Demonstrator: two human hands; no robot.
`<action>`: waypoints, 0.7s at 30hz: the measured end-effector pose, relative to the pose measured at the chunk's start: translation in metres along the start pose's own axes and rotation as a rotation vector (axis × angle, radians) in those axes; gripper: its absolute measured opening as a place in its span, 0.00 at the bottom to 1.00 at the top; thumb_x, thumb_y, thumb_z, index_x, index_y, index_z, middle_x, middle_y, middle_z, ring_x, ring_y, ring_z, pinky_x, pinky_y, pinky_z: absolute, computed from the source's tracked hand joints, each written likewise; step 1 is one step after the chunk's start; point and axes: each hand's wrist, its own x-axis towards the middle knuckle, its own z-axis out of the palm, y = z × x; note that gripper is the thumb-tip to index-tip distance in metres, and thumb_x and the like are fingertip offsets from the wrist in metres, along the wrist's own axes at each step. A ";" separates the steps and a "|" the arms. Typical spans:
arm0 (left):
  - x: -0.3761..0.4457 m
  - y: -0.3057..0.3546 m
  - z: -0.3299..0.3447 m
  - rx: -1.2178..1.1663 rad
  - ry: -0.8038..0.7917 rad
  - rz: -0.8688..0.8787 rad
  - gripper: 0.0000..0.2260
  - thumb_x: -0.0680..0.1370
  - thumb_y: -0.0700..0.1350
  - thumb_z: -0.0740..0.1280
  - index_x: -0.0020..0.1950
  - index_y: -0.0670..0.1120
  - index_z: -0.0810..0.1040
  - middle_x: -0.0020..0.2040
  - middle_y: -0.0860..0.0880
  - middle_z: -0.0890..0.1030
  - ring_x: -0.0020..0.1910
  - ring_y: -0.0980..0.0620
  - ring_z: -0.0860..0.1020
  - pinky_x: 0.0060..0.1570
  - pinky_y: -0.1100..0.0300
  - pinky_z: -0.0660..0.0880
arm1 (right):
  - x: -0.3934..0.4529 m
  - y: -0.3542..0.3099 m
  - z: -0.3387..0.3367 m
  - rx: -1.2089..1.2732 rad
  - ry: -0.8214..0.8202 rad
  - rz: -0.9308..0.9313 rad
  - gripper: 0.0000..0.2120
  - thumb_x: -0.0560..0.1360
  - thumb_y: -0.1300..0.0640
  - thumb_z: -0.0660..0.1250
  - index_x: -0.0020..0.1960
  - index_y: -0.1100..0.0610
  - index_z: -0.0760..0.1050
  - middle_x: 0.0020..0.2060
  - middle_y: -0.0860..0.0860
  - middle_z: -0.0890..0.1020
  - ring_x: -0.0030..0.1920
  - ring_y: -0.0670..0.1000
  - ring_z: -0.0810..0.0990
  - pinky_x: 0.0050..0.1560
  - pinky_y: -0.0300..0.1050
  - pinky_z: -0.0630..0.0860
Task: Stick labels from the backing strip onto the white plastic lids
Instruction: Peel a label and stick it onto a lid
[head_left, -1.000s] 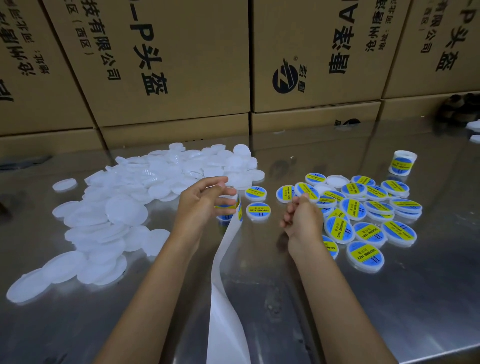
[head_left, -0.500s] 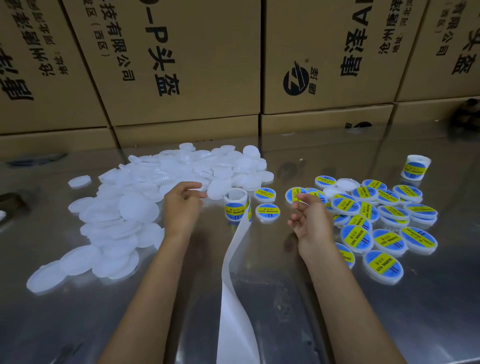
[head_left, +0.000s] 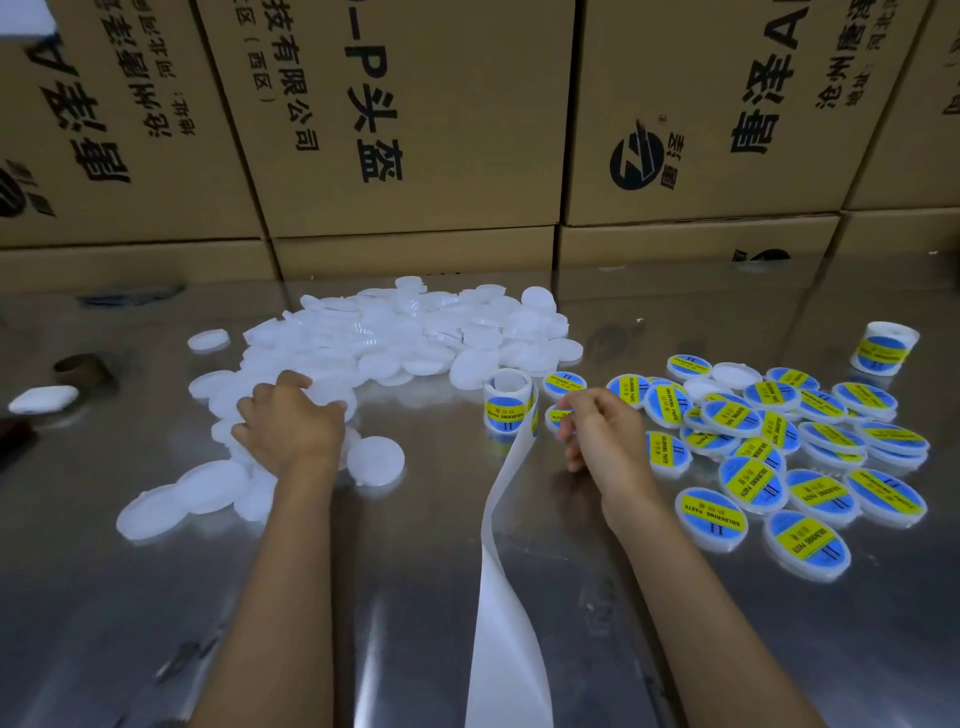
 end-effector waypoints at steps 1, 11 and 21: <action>0.000 0.000 0.001 0.004 0.007 0.004 0.19 0.76 0.49 0.74 0.64 0.43 0.79 0.63 0.37 0.78 0.66 0.36 0.70 0.63 0.45 0.64 | -0.001 0.000 0.001 -0.019 -0.009 -0.004 0.08 0.78 0.62 0.59 0.44 0.61 0.77 0.26 0.51 0.73 0.24 0.48 0.66 0.24 0.40 0.64; 0.000 0.008 0.001 -0.069 0.081 0.074 0.14 0.77 0.50 0.73 0.58 0.42 0.83 0.55 0.39 0.83 0.59 0.38 0.74 0.57 0.48 0.64 | -0.001 0.005 0.006 -0.088 -0.064 -0.044 0.10 0.77 0.62 0.59 0.40 0.58 0.76 0.23 0.48 0.73 0.24 0.46 0.67 0.26 0.41 0.64; -0.012 0.035 -0.006 -0.786 -0.273 0.015 0.10 0.78 0.49 0.72 0.39 0.46 0.82 0.39 0.48 0.81 0.38 0.51 0.78 0.44 0.58 0.73 | 0.002 0.008 0.008 -0.086 -0.051 -0.099 0.09 0.78 0.60 0.62 0.43 0.62 0.77 0.26 0.48 0.75 0.27 0.46 0.70 0.31 0.43 0.67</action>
